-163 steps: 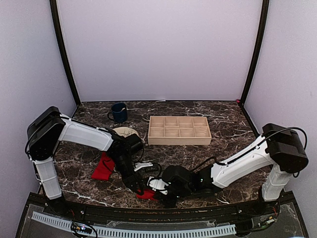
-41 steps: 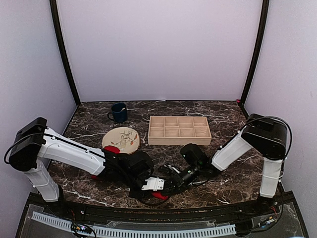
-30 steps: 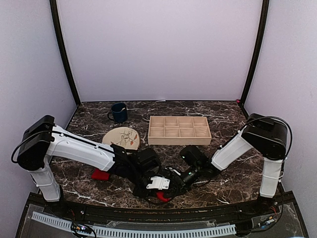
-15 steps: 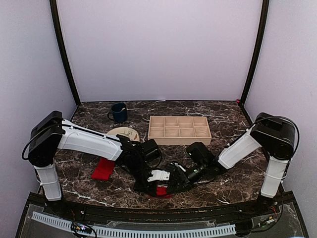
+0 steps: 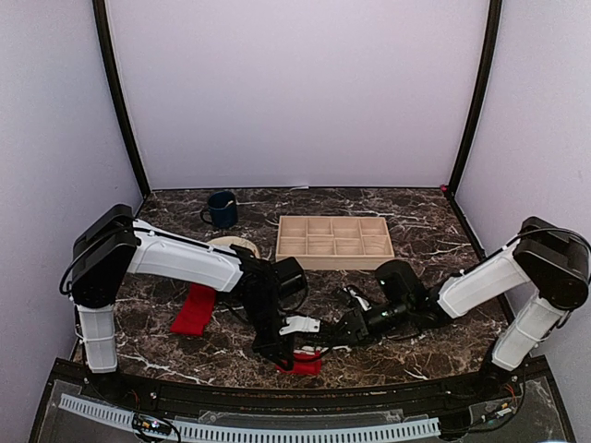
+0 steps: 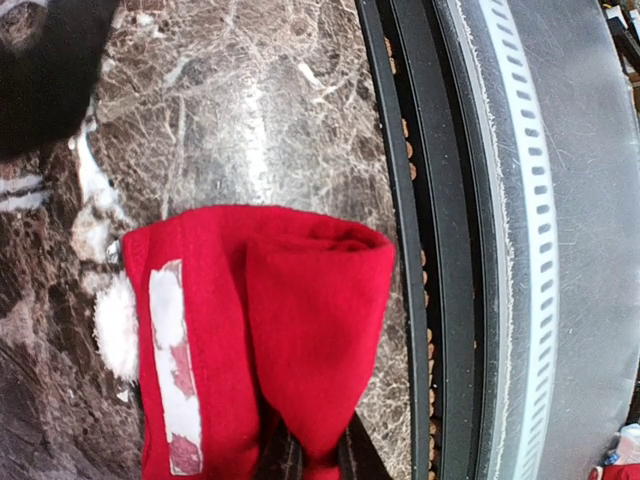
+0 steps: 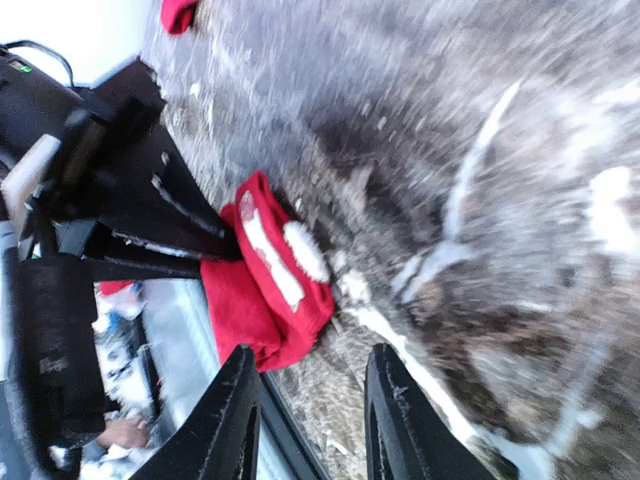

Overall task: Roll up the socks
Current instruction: Roll the sock at the center of the board.

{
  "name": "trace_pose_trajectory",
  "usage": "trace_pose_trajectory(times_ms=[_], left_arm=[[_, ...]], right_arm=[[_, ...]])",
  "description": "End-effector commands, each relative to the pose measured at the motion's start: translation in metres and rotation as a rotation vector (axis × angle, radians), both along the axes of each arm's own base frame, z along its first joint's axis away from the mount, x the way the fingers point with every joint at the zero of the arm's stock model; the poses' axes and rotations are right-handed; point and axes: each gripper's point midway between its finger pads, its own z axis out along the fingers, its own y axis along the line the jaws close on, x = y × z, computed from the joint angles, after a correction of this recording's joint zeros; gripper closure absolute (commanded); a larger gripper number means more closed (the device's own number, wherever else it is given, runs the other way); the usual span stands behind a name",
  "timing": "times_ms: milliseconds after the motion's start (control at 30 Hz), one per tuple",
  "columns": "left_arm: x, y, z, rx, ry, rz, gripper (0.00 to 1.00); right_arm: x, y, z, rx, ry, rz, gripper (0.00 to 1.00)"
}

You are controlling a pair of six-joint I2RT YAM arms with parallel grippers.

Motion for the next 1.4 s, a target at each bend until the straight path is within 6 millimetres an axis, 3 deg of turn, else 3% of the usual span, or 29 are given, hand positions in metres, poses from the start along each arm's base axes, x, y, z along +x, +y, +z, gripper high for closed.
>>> trace_pose_trajectory(times_ms=[0, 300, 467, 933, 1367], left_arm=[[-0.006, 0.012, -0.006, 0.086, 0.088, 0.019, 0.89], [0.0, 0.008, -0.007, 0.103, 0.193, 0.057, 0.89], [0.002, 0.009, -0.011, 0.121, 0.235, 0.073, 0.89], [0.002, 0.002, -0.003, 0.09, 0.388, 0.085, 0.9], [0.002, 0.001, -0.002, 0.075, 0.45, 0.085, 0.9]], right_arm=[[0.014, -0.007, 0.01, -0.043, -0.198, -0.055, 0.66], [0.008, -0.017, 0.023, -0.132, -0.429, -0.111, 0.65], [-0.006, -0.019, 0.024, -0.157, -0.495, -0.1, 0.65], [-0.058, 0.024, 0.028, -0.253, -0.829, 0.155, 0.59], [-0.053, 0.037, 0.008, -0.424, -1.031, 0.271, 0.53]])
